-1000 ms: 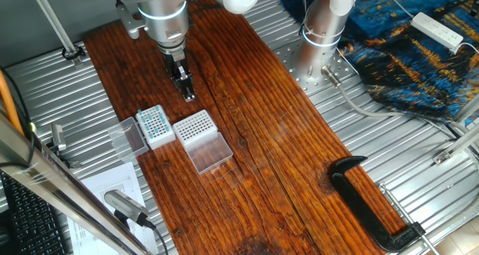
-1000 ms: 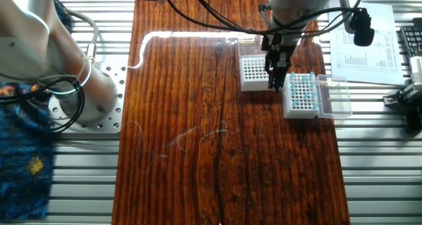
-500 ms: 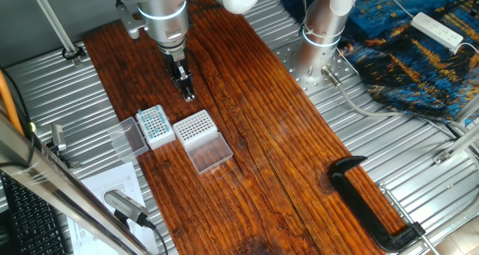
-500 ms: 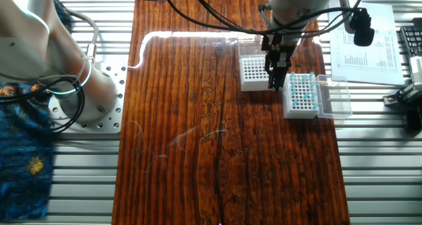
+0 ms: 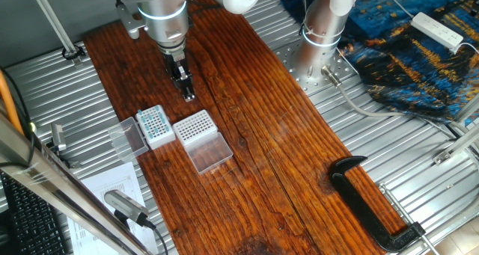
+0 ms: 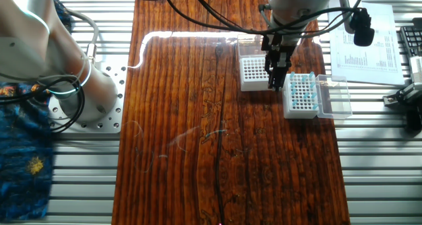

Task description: Transfer all medium pipette tips from one holder to another

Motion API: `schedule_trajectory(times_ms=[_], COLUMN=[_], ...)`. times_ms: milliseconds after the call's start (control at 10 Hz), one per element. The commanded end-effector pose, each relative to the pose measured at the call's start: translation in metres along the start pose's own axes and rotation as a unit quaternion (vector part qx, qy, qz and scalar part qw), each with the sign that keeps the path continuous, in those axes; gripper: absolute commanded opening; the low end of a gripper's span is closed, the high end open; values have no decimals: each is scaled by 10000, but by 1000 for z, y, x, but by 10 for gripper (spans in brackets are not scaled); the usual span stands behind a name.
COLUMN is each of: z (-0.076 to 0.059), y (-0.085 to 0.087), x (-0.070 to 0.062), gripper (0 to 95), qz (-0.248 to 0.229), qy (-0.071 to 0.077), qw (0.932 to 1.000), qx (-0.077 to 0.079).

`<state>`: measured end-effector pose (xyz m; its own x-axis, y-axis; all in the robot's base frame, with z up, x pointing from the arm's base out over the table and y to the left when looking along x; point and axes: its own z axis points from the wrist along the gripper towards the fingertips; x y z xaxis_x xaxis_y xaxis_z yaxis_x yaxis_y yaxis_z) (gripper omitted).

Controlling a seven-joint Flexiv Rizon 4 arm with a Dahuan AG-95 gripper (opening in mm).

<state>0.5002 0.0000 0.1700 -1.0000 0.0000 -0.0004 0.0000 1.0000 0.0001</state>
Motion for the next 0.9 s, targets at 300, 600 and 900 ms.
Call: schedule_trajectory(times_ms=[300, 600, 900], z=[0, 0, 0], y=[0, 0, 0], x=[0, 0, 0], gripper=[0, 0, 0], qz=[37, 37, 37], qy=[-116, -114, -113], qw=[9999, 9999, 9999], qx=[2, -1, -2])
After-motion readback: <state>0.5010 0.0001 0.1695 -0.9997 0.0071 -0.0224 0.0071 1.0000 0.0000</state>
